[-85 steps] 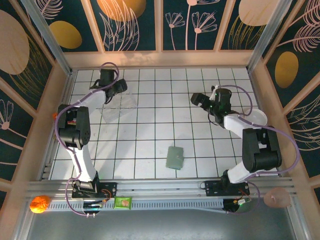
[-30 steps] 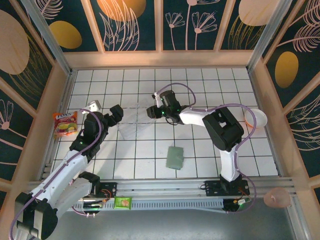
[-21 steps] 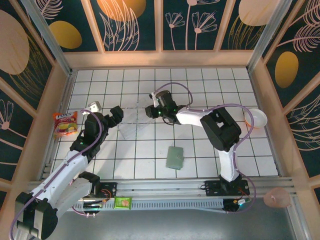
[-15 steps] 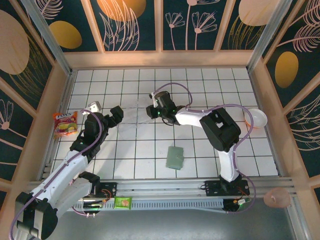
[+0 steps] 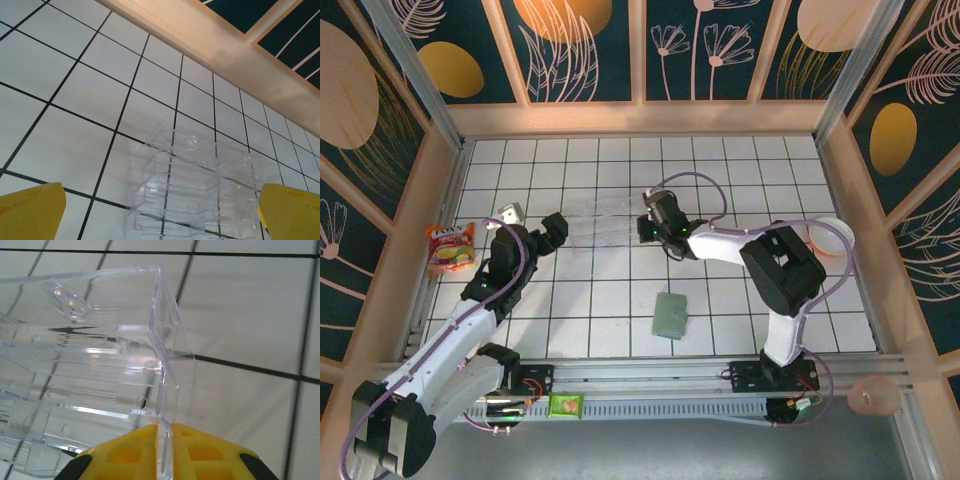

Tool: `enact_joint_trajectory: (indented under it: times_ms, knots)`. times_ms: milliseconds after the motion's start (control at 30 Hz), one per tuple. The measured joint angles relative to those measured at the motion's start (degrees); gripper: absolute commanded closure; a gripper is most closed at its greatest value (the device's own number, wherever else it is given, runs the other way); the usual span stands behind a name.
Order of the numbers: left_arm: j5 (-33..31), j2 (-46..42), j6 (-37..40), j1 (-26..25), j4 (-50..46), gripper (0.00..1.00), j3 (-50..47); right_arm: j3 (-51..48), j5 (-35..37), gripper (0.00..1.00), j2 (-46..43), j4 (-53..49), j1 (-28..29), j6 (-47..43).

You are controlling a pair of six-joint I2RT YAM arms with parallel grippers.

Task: Take the credit cards out of the card holder

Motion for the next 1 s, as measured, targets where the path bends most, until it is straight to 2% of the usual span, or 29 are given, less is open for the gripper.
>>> enact_joint_trajectory:
  times_ms: [267, 567, 600, 700, 867, 967, 1000]
  knots:
    - [1.73, 0.66, -0.26, 0.0, 0.48, 0.01, -0.83, -6.75, 1.53, 0.86, -7.02, -3.17, -4.83, 0.0]
    - [4.22, 2.01, -0.7, 0.0, 2.01, 0.01, -1.07, -10.78, 2.27, 0.86, -11.91, -6.01, -7.06, -0.2]
    - [4.48, 2.16, -0.74, 0.0, 2.27, 0.01, -1.2, -11.06, 2.25, 0.84, -12.22, -6.19, -7.48, -0.17]
    - [5.79, 3.15, -1.07, 0.0, 3.1, 0.01, -1.88, -11.47, 2.29, 0.68, -12.52, -6.47, -8.41, 0.33]
    - [7.74, 5.18, -1.29, 0.0, 4.17, 0.01, -2.62, -11.52, 1.86, 0.63, -12.52, -6.47, -8.59, 0.09]
    - [8.96, 5.57, -1.31, 0.0, 4.81, 0.01, -2.71, -11.5, 1.22, 0.4, -12.52, -6.47, -8.57, 0.2]
    - [9.42, 5.57, -1.31, 0.0, 5.14, 0.01, -2.73, -11.47, 1.03, 0.35, -12.57, -6.47, -8.55, 0.61]
